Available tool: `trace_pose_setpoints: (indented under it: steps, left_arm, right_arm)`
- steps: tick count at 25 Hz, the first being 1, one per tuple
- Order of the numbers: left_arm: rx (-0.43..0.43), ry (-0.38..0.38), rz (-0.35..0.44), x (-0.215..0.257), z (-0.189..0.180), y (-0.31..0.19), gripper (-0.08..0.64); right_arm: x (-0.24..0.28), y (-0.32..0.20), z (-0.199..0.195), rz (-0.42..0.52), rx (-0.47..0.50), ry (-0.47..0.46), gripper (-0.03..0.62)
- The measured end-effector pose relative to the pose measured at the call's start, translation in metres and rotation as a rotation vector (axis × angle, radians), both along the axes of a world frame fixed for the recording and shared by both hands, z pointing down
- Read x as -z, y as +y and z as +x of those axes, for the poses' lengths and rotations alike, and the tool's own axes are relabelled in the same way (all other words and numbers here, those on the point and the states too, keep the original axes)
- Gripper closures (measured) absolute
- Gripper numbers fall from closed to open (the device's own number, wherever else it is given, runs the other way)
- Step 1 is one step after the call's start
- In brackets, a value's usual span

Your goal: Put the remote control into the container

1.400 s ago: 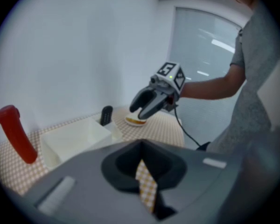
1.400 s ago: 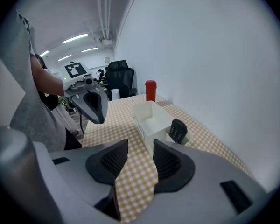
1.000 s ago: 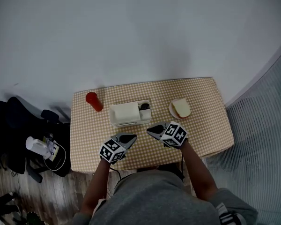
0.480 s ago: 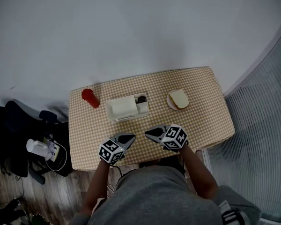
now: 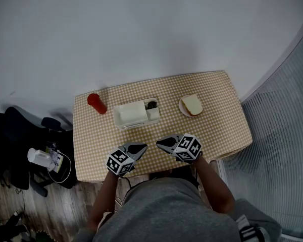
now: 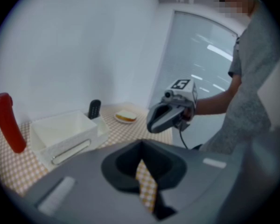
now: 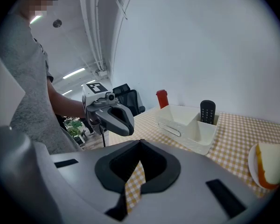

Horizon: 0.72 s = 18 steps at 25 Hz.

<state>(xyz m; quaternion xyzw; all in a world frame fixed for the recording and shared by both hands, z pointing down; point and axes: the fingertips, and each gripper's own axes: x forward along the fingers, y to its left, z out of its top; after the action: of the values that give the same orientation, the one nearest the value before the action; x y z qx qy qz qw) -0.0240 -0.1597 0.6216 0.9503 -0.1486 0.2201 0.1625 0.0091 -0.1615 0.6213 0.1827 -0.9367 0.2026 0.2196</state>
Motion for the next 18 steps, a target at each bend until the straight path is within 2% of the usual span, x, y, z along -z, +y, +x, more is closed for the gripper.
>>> trace_pose_setpoints:
  steps: [18]
  left_arm:
    - [0.001, -0.003, -0.003, 0.0000, -0.0050, 0.0062, 0.561]
  right_arm:
    - [-0.0015, 0.0069, 0.0022, -0.024, -0.018, -0.022, 0.577]
